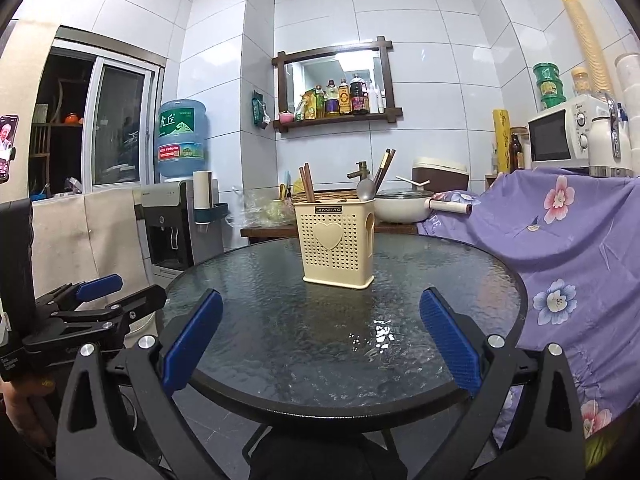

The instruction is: Organize utensils

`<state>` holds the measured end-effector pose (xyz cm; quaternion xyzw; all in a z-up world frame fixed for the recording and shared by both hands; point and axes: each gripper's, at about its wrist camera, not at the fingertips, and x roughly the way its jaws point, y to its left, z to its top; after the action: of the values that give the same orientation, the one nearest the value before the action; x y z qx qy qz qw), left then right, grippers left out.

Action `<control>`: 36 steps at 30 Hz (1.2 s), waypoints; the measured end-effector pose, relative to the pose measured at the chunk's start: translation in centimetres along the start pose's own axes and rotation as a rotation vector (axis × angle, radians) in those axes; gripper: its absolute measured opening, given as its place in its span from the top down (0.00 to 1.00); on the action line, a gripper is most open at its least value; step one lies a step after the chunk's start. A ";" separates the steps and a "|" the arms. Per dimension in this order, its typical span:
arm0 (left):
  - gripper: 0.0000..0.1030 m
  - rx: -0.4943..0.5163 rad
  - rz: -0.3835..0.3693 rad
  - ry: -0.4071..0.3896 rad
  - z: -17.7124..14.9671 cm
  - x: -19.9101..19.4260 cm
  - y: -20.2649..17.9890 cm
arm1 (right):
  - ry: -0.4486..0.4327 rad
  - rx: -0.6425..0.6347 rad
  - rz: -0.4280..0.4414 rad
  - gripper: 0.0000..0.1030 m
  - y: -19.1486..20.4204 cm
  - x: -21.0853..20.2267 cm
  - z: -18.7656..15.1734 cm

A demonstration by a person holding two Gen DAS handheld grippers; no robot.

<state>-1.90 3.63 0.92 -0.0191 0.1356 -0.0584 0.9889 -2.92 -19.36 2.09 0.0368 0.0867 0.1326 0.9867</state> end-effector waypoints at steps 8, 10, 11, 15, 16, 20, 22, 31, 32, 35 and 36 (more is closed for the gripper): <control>0.06 0.001 0.022 -0.012 0.2 -0.3 -0.1 | -0.003 0.007 0.006 0.06 -0.2 -0.3 0.2; 0.06 0.000 0.021 -0.009 0.2 -0.3 -0.1 | -0.003 0.004 0.004 0.06 -0.2 -0.4 0.2; 0.06 -0.001 0.020 -0.007 0.2 -0.3 -0.1 | -0.002 0.004 0.004 0.06 -0.2 -0.4 0.2; 0.06 -0.003 0.018 -0.002 0.2 -0.3 -0.1 | 0.005 0.011 0.010 0.06 -0.2 -0.3 0.1; 0.06 -0.004 0.019 -0.001 0.2 -0.3 -0.1 | 0.005 0.012 0.011 0.06 -0.2 -0.3 0.1; 0.06 -0.005 0.020 0.000 0.2 -0.4 -0.1 | 0.005 0.007 0.004 0.06 -0.1 -0.3 0.1; 0.06 -0.006 0.018 0.005 0.2 -0.4 0.0 | 0.007 0.006 0.005 0.06 -0.1 -0.3 0.1; 0.06 -0.003 0.012 0.009 0.4 -0.4 0.1 | 0.011 0.008 0.014 0.06 -0.1 -0.4 -0.1; 0.06 -0.002 0.011 0.010 0.4 -0.4 0.1 | 0.011 0.007 0.015 0.06 -0.1 -0.4 -0.1; 0.06 -0.004 0.005 0.017 0.5 -0.3 0.2 | 0.014 0.006 0.018 0.06 -0.1 -0.5 -0.2; 0.06 -0.006 0.005 0.017 0.5 -0.3 0.3 | 0.015 0.007 0.019 0.06 0.0 -0.4 -0.2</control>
<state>-2.05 3.98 1.46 -0.0213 0.1443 -0.0555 0.9877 -3.37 -19.46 2.00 0.0400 0.0943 0.1421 0.9845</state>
